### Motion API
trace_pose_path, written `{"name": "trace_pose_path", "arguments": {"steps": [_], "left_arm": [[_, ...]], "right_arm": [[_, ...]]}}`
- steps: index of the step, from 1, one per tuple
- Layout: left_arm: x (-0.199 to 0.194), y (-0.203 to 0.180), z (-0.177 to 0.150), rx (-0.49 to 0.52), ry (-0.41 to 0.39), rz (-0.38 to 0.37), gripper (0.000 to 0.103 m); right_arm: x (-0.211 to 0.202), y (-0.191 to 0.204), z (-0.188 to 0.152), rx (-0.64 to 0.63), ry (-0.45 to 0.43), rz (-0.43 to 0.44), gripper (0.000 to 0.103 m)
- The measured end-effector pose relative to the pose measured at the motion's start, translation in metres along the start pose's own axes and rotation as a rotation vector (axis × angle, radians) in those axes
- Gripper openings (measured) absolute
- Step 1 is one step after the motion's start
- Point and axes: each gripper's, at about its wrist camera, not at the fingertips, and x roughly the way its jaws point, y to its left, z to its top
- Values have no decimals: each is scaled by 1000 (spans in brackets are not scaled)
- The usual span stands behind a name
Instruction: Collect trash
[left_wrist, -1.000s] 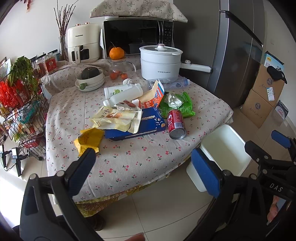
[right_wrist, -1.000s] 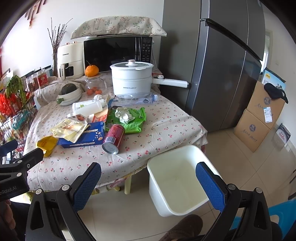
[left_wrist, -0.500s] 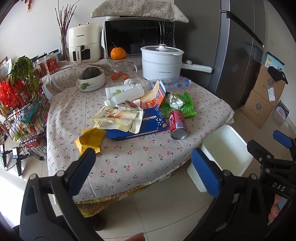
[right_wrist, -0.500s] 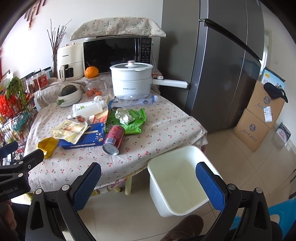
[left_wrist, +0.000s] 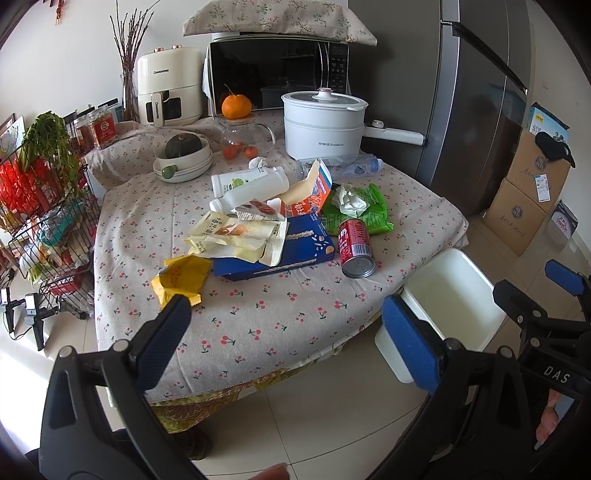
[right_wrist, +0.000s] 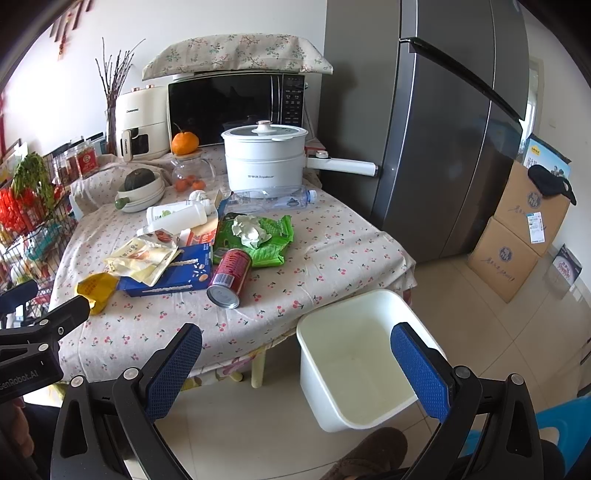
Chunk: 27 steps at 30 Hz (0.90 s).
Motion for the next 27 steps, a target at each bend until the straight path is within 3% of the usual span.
{"name": "trace_pose_path", "arguments": {"steps": [27], "left_arm": [[4, 4, -5, -9, 1, 17, 102]], "right_arm": [[-1, 4, -1, -3, 0, -1, 103]]}}
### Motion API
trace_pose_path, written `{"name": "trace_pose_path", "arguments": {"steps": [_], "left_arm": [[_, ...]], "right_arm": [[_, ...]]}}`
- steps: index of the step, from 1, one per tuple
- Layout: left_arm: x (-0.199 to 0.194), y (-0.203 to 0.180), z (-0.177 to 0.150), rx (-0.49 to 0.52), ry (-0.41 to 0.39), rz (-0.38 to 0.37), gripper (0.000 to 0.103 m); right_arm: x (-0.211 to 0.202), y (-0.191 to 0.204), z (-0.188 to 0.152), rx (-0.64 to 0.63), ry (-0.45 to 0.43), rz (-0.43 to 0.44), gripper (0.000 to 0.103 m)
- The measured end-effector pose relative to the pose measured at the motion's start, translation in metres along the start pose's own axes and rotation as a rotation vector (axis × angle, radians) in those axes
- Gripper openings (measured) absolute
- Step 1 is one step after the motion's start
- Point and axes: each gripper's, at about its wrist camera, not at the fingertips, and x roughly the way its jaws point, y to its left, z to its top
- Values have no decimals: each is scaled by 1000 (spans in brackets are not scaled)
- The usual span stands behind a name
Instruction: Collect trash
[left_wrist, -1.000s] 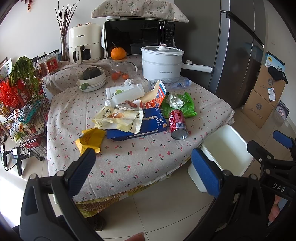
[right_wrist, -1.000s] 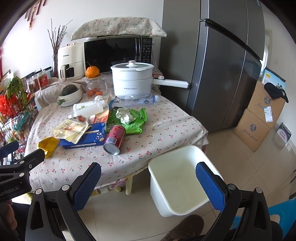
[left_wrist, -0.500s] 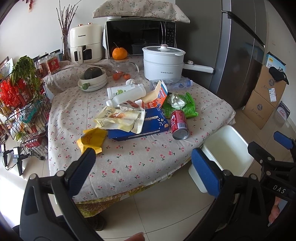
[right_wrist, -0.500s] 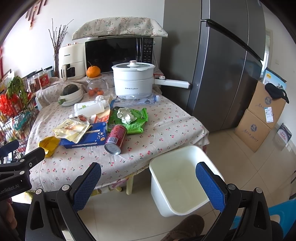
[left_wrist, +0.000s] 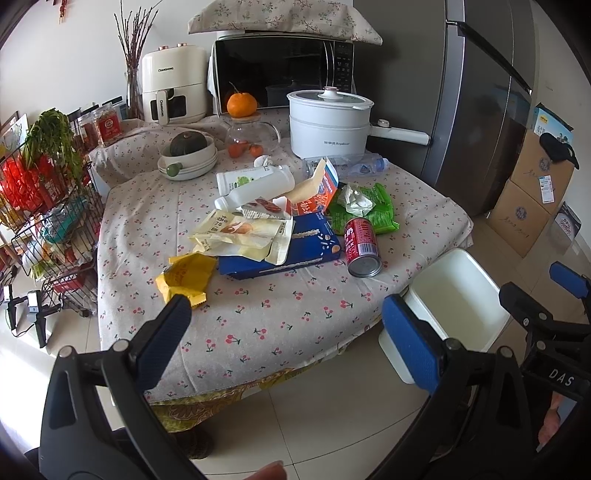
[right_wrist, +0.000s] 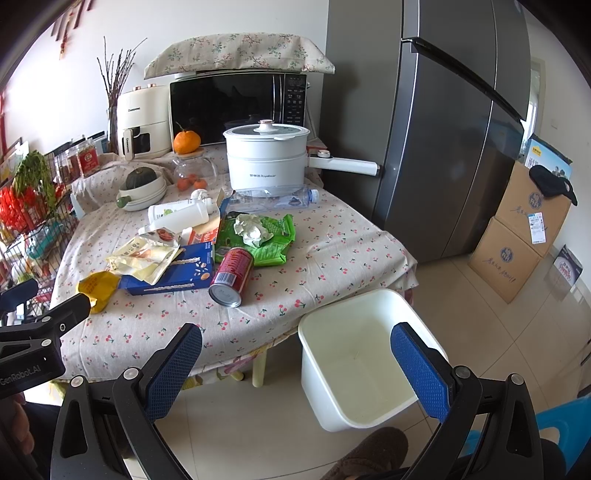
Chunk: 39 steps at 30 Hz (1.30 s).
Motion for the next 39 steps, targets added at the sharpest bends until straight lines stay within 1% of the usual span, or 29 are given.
{"name": "trace_pose_path", "arguments": {"steps": [5, 7, 9, 13, 16, 18, 20, 24, 27, 29, 31, 32, 35, 37, 38, 39], "left_arm": [[1, 2, 2, 18, -4, 8, 102], [3, 5, 5, 35, -7, 9, 102], [12, 10, 8, 57, 39, 1, 102], [32, 35, 15, 8, 146, -55, 102], [46, 55, 26, -19, 198, -63, 102], [57, 69, 33, -53, 241, -59, 102], [71, 78, 38, -58, 293, -47, 102], [106, 97, 37, -75, 396, -7, 101], [133, 115, 30, -108, 442, 22, 98], [149, 125, 23, -131, 482, 30, 94], [163, 131, 21, -153, 519, 26, 83], [167, 134, 20, -171, 528, 20, 81], [173, 142, 19, -255, 546, -27, 66], [174, 142, 18, -300, 553, -79, 45], [174, 142, 18, -311, 552, -101, 39], [173, 141, 19, -309, 546, -106, 32]], "right_arm": [[0, 1, 0, 0, 4, 7, 103], [-1, 4, 2, 0, 3, 41, 103], [-1, 7, 7, -10, 7, 89, 103], [10, 15, 25, -64, 54, 163, 103], [27, 23, 40, -136, 128, 199, 103], [43, 26, 50, -155, 195, 238, 103], [61, 29, 60, -163, 263, 267, 103], [102, 34, 78, -130, 399, 334, 103], [131, 35, 83, -87, 442, 357, 103], [150, 34, 80, -61, 466, 362, 103], [171, 34, 75, -43, 540, 360, 103], [179, 35, 74, -39, 565, 373, 103], [196, 38, 76, -7, 603, 392, 102], [206, 42, 77, 15, 623, 405, 102], [210, 44, 78, 25, 630, 408, 101], [213, 46, 78, 34, 635, 409, 101]]}}
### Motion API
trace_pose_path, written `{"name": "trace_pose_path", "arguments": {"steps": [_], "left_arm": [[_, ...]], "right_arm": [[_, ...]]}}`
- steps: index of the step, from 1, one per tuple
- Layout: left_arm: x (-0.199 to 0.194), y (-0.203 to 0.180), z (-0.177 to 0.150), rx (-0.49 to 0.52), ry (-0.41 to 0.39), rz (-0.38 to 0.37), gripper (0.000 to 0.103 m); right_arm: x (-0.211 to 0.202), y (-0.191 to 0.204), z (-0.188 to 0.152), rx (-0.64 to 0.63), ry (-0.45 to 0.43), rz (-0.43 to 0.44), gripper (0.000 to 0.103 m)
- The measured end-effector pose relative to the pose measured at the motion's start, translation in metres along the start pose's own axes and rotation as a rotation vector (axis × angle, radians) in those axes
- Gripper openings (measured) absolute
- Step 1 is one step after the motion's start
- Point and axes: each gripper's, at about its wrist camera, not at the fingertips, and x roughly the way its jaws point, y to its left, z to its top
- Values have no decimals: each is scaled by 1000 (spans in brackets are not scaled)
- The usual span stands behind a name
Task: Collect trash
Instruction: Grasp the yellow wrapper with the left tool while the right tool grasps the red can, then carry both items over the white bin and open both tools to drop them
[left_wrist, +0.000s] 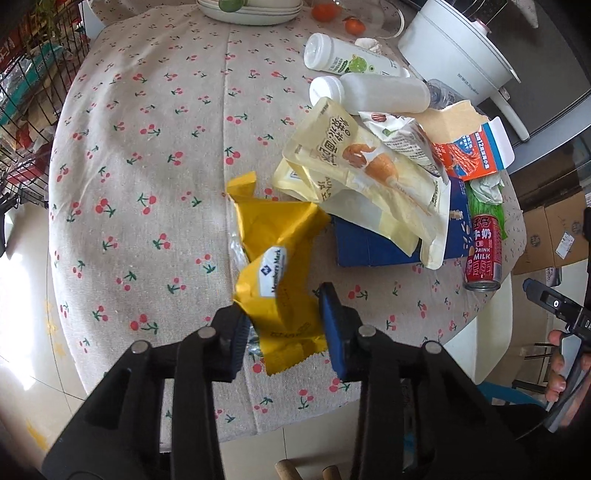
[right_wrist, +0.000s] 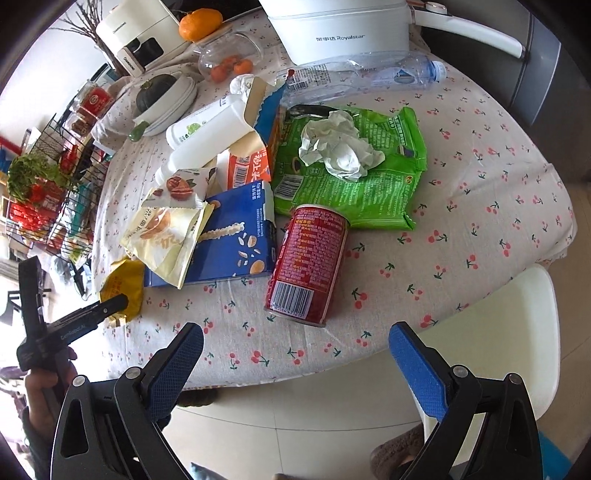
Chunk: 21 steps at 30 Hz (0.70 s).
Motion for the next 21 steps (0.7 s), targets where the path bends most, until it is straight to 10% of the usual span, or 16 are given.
{"name": "trace_pose_path", "arguments": {"steps": [7, 14, 21], "left_arm": [[-17, -3, -4, 46, -75, -20, 12], [-39, 7, -14, 38, -149, -38, 9], [-70, 9, -18, 16, -250, -91, 8]], "right_arm": [[37, 1, 14, 70, 61, -11, 92], [63, -9, 17, 112, 106, -66, 57], [41, -12, 11, 106, 57, -18, 55]]}}
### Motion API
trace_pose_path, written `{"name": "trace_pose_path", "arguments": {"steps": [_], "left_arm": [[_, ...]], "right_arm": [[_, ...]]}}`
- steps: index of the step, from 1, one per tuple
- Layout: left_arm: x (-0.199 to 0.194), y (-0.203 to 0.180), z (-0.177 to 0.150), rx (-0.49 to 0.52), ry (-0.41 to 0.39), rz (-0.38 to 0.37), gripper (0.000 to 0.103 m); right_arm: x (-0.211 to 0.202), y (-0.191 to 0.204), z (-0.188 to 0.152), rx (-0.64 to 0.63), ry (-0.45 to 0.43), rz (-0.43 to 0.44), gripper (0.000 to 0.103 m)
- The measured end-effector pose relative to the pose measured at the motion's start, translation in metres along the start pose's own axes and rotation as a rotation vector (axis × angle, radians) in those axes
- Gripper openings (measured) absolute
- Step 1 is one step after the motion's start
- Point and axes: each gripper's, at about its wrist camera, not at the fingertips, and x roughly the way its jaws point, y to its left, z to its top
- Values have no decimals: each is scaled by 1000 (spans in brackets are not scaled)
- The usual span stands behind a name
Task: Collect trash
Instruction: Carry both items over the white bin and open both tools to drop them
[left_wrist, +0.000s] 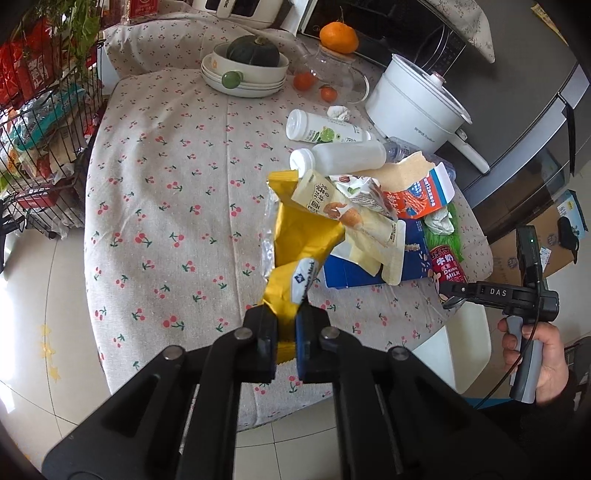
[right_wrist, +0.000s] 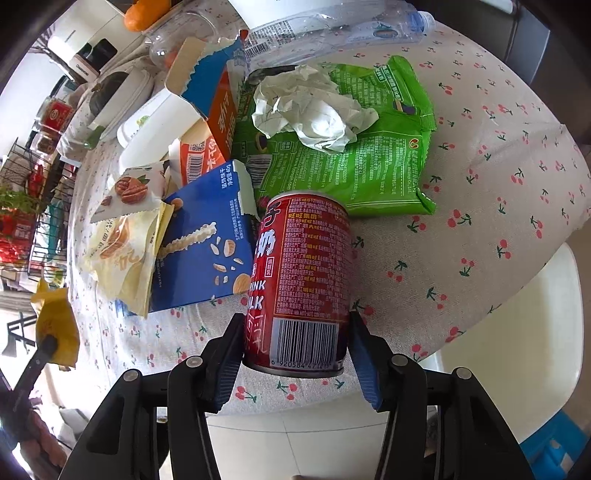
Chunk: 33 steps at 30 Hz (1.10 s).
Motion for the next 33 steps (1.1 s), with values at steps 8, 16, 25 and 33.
{"name": "trace_pose_path", "arguments": {"steps": [8, 16, 25, 33], "left_arm": [[-4, -71, 1, 100, -46, -147, 8], [53, -216, -38, 355, 89, -332, 8], [143, -324, -97, 554, 212, -376, 8], [182, -348, -118, 632, 236, -365, 10]], "right_arm": [[-68, -42, -20, 34, -159, 84, 55], [-106, -150, -50, 216, -229, 51, 55], [-96, -250, -92, 382, -169, -30, 55], [-79, -276, -108, 408, -112, -68, 55]]}}
